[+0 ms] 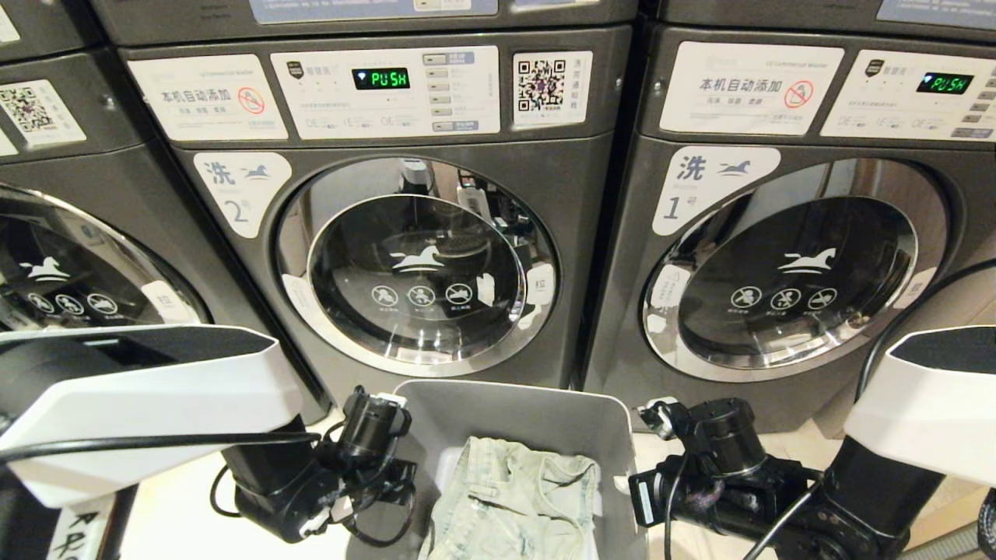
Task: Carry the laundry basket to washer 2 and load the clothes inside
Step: Pick up the clothes basket and put it beside the washing machine
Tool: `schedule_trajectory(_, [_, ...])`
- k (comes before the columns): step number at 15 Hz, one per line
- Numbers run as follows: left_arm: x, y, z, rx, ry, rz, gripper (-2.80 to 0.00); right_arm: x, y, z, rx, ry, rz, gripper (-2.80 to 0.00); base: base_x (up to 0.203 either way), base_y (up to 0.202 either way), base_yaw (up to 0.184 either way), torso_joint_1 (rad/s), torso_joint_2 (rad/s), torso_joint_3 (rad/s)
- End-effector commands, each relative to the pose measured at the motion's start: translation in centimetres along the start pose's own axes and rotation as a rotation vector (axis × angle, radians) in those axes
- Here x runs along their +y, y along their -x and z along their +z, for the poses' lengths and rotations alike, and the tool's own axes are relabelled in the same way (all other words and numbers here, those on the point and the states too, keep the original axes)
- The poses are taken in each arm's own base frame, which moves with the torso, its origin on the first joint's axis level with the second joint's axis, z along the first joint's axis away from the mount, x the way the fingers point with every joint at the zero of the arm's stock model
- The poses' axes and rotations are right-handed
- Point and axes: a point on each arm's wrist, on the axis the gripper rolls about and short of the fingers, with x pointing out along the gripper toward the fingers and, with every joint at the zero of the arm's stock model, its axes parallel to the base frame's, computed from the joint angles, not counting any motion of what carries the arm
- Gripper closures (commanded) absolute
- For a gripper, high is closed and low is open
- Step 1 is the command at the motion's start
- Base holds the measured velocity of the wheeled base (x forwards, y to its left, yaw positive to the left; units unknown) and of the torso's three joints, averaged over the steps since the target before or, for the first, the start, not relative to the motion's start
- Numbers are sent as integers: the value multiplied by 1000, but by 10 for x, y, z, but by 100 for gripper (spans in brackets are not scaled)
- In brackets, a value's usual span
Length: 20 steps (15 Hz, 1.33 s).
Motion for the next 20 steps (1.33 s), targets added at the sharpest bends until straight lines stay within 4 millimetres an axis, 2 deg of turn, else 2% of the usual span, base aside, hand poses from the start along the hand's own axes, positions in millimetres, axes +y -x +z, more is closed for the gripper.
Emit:
schedule_trajectory(1, [-3, -11, 0, 3, -1, 2, 0, -2, -5, -2, 10, -4, -4, 0, 0, 0, 0, 2, 4, -197])
schedule_trajectory(5, [-7, -24, 11, -26, -10, 0, 0, -8, -12, -2, 4, -11, -17, 0, 0, 0, 0, 8, 3, -197])
schedule_trajectory(12, [-10, -33, 18, -44, -16, 1, 0, -13, -21, 0, -36, 21, -60, 0, 0, 0, 0, 1, 2, -194])
schedule_trajectory(20, [-8, -45, 29, -72, -25, 11, 0, -16, -28, 3, -54, 39, -64, 0, 0, 0, 0, 2, 0, -24])
